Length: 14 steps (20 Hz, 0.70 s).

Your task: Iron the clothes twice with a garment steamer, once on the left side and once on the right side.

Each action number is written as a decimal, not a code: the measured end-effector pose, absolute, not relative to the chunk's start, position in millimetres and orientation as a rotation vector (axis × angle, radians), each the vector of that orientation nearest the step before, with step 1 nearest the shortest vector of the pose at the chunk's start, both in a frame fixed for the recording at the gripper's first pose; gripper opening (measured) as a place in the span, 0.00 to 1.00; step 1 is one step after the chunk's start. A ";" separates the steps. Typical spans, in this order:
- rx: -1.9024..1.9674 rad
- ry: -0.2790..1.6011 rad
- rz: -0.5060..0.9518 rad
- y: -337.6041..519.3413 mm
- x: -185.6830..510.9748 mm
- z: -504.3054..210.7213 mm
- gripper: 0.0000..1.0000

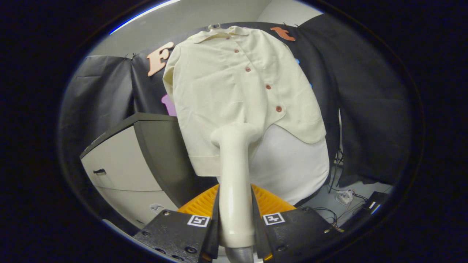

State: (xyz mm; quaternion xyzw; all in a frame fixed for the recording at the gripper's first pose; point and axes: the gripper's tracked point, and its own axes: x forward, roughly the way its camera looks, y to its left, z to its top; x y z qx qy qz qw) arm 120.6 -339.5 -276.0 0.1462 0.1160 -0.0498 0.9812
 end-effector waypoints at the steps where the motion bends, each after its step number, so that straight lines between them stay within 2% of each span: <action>1: 0.289 0.235 -0.092 -337.6 118.0 -273.2 0.39; 6: 0.257 0.198 -0.083 -339.6 108.2 -241.2 0.39; 14: 0.231 0.073 -0.073 -350.0 97.9 -149.1 0.39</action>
